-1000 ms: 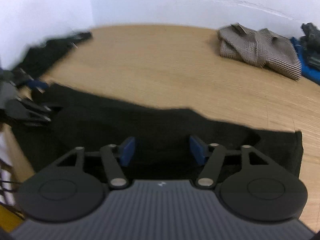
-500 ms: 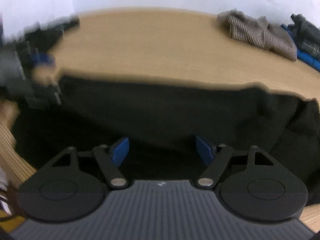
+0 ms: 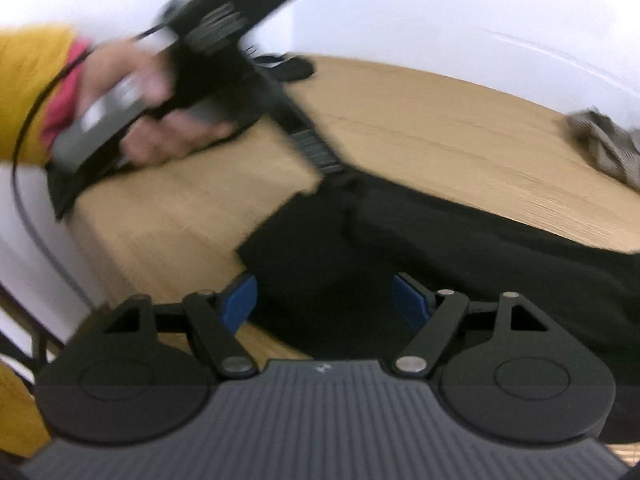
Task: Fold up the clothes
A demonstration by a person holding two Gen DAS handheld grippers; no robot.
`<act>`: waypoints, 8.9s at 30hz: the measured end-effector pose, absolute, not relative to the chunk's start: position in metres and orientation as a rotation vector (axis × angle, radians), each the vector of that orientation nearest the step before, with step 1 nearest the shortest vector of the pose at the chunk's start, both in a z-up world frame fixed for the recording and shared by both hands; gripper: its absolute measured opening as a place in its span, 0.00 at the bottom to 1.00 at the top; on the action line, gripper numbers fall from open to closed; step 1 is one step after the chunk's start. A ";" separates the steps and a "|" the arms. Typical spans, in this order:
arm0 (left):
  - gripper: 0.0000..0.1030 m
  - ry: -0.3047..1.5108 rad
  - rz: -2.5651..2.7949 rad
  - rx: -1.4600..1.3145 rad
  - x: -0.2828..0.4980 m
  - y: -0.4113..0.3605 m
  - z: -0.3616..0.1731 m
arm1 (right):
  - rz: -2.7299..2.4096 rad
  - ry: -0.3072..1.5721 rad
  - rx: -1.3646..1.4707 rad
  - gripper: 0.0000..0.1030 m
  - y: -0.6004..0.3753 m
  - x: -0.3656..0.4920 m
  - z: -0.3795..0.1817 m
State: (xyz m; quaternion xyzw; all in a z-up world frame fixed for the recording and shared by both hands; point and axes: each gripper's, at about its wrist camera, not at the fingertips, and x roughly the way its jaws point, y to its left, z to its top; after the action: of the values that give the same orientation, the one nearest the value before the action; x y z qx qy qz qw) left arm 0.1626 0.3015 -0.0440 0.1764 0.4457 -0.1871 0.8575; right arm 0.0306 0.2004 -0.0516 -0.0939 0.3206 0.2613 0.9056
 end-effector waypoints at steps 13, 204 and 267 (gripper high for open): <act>0.76 0.990 -0.504 0.271 0.178 0.312 -0.066 | 0.425 0.707 -0.205 0.77 0.244 0.024 -0.077; 0.66 0.751 -1.025 0.743 0.253 -0.091 -0.041 | -0.374 0.769 0.972 0.65 -0.209 0.005 -0.099; 0.19 0.999 -1.094 0.241 0.229 0.028 -0.043 | 0.208 0.708 -0.032 0.44 -0.228 0.070 -0.015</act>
State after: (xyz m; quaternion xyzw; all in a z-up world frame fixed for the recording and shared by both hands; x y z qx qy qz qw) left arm 0.2288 0.0284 -0.0433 0.1097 0.4541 -0.4970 0.7313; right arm 0.0701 -0.2279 -0.0149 -0.0157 0.3461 0.1018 0.9325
